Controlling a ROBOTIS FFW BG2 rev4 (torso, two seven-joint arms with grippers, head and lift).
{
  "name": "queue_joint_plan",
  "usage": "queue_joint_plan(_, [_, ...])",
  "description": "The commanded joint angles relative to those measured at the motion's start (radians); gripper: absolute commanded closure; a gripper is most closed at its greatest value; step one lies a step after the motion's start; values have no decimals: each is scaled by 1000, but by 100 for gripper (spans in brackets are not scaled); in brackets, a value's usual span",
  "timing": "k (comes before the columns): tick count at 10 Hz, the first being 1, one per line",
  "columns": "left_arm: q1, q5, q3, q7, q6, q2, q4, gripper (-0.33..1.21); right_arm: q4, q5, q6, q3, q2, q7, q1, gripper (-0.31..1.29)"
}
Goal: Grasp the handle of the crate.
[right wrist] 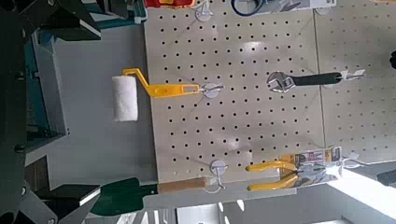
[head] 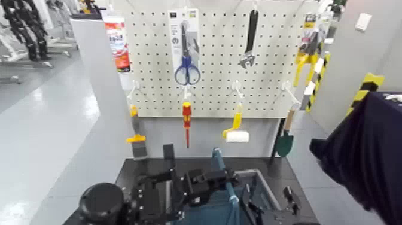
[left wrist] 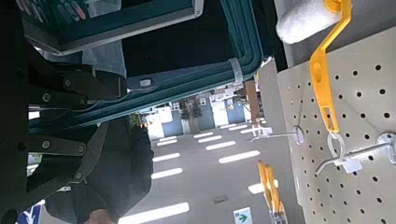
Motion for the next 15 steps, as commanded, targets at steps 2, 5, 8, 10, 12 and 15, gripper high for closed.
queue_joint_plan(2, [63,66,39,73,45,57,-102,119,-1,4,6,-3,2,-2,2,14])
queue_joint_plan(5, [86,118,52,113,65,93,-138,119,-1,6,12,-3,2,-5,2,14])
queue_joint_plan(8, [83,169,35,133,80,112,-152,119,-7,7,40,2,-1,-8,2,14])
queue_joint_plan(10, [74,192,14,144,84,133,-155,119,-9,10,43,5,-2,-14,1,14])
queue_joint_plan(12, [74,195,12,144,83,135,-160,119,-9,23,42,2,-2,-14,1,14])
queue_joint_plan(15, [74,197,12,144,83,135,-160,119,-9,29,42,0,-2,-14,1,14])
